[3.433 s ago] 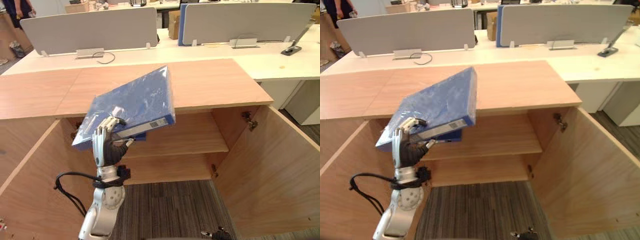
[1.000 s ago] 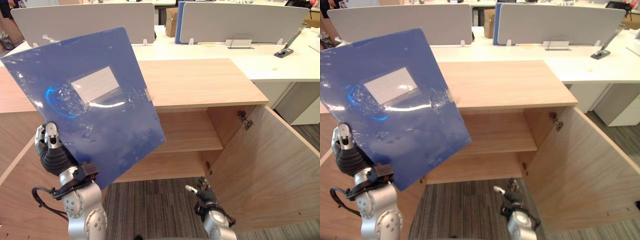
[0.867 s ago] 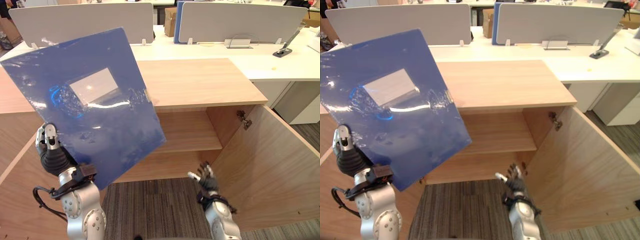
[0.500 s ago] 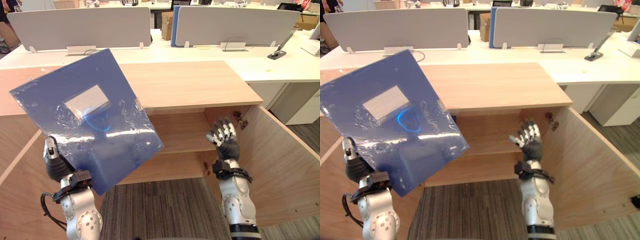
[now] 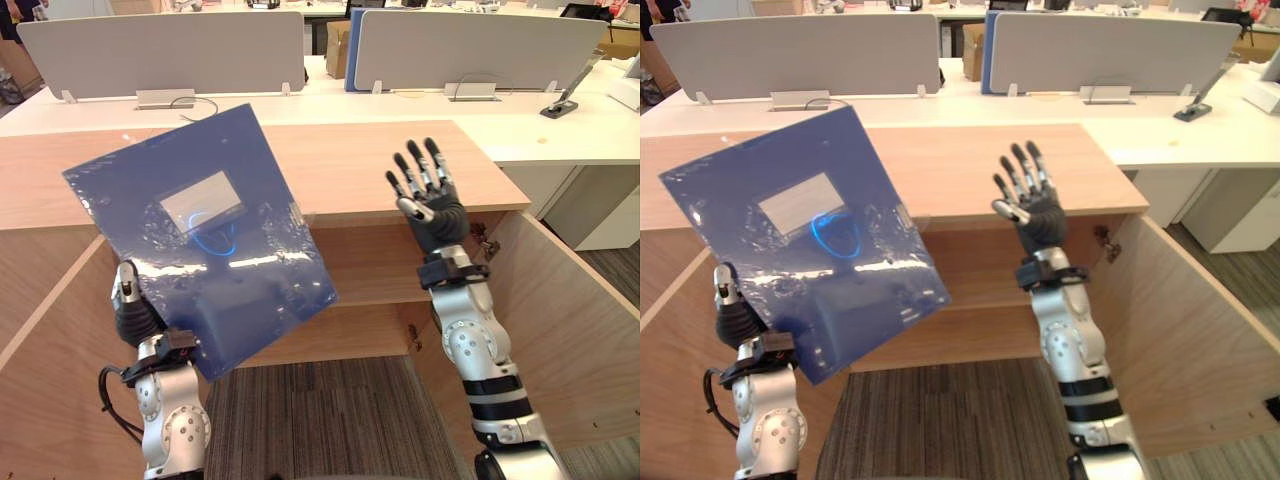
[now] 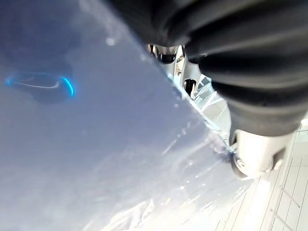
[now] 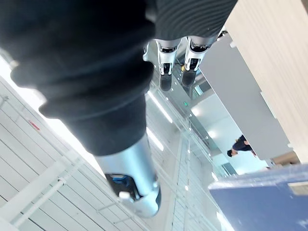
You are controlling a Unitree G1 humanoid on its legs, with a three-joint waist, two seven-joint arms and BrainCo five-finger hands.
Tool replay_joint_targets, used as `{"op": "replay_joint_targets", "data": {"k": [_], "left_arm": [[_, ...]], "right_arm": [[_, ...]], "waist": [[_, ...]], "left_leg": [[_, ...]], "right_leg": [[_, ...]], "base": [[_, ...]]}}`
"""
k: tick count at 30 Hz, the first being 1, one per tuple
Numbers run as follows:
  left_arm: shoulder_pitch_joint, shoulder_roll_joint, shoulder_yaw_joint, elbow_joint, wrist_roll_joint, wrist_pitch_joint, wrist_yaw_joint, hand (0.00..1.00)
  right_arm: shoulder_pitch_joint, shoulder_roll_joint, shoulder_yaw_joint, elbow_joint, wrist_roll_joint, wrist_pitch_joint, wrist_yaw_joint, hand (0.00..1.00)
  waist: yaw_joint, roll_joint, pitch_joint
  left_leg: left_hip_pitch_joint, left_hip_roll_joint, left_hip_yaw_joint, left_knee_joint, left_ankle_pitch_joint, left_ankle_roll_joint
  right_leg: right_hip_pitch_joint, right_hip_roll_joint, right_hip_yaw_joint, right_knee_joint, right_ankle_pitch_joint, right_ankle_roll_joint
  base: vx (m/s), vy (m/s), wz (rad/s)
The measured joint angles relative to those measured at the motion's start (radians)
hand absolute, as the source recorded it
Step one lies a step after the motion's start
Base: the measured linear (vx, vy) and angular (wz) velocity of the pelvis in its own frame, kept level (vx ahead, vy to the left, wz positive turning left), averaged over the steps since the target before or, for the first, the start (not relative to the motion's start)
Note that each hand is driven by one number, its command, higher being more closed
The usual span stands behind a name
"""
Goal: Walk over to the cabinet, pick up the folder, carry it to the office cabinet, place the folder inside the office cabinet, then close the office cabinet door
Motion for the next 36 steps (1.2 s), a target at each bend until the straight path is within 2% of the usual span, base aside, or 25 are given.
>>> {"op": "replay_joint_targets", "data": {"k": [9, 16, 24, 29, 30, 33, 36], "left_arm": [[-0.028, 0.020, -0.085, 0.018, 0.024, 0.006, -0.002, 1.00], [-0.036, 0.033, -0.118, 0.019, 0.033, 0.006, -0.008, 1.00], [-0.041, 0.033, -0.117, 0.034, 0.034, 0.001, -0.008, 1.00], [-0.041, 0.040, -0.117, 0.037, 0.043, 0.001, -0.008, 1.00], [-0.041, 0.041, -0.117, 0.037, 0.051, 0.000, -0.008, 1.00], [-0.041, 0.041, -0.117, 0.037, 0.055, -0.004, -0.008, 1.00], [-0.041, 0.048, -0.110, 0.037, 0.059, -0.017, -0.020, 1.00]], "right_arm": [[-0.158, -0.006, 0.202, 0.180, 0.008, 0.061, 0.000, 0.00], [-0.203, -0.004, 0.268, 0.269, -0.009, 0.070, 0.000, 0.00], [-0.232, 0.015, 0.277, 0.306, -0.112, 0.069, -0.002, 0.00], [-0.233, 0.017, 0.294, 0.310, -0.216, 0.069, -0.003, 0.00], [-0.233, 0.018, 0.296, 0.312, -0.226, 0.069, -0.003, 1.00], [-0.233, 0.018, 0.301, 0.319, -0.239, 0.069, 0.000, 1.00], [-0.246, 0.001, 0.332, 0.349, -0.197, 0.083, 0.040, 1.00]], "waist": [[0.016, 0.001, -0.001], [0.017, 0.002, -0.002], [0.020, 0.004, -0.005], [0.021, 0.005, -0.025], [0.021, 0.005, -0.026], [0.021, 0.007, -0.028], [0.021, 0.008, -0.029]], "left_leg": [[-0.001, -0.001, -0.007, 0.000, 0.005, 0.003], [-0.003, -0.001, -0.023, 0.000, 0.016, 0.000], [-0.005, 0.000, -0.025, -0.004, 0.024, 0.001], [-0.018, 0.000, -0.025, 0.000, 0.027, 0.002], [-0.018, 0.001, -0.025, 0.000, 0.028, 0.002], [-0.018, 0.002, -0.026, 0.000, 0.029, 0.001], [-0.018, 0.005, -0.027, 0.000, 0.031, 0.001]], "right_leg": [[0.001, -0.001, -0.006, 0.003, 0.000, 0.000], [0.001, -0.002, -0.020, 0.011, 0.000, -0.001], [-0.004, -0.002, -0.021, 0.014, 0.001, -0.003], [-0.011, 0.001, -0.021, 0.006, 0.011, -0.005], [-0.011, 0.002, -0.022, 0.005, 0.011, -0.006], [-0.011, 0.004, -0.022, 0.005, 0.011, -0.006], [-0.011, 0.006, -0.022, 0.005, 0.012, -0.008]], "base": [[0.00, 0.000, 0.01], [-0.01, -0.001, 0.06], [-0.06, 0.002, 0.01], [-0.01, 0.001, 0.00], [0.00, 0.000, 0.00], [-0.01, -0.002, 0.00], [-0.04, -0.006, 0.00]]}}
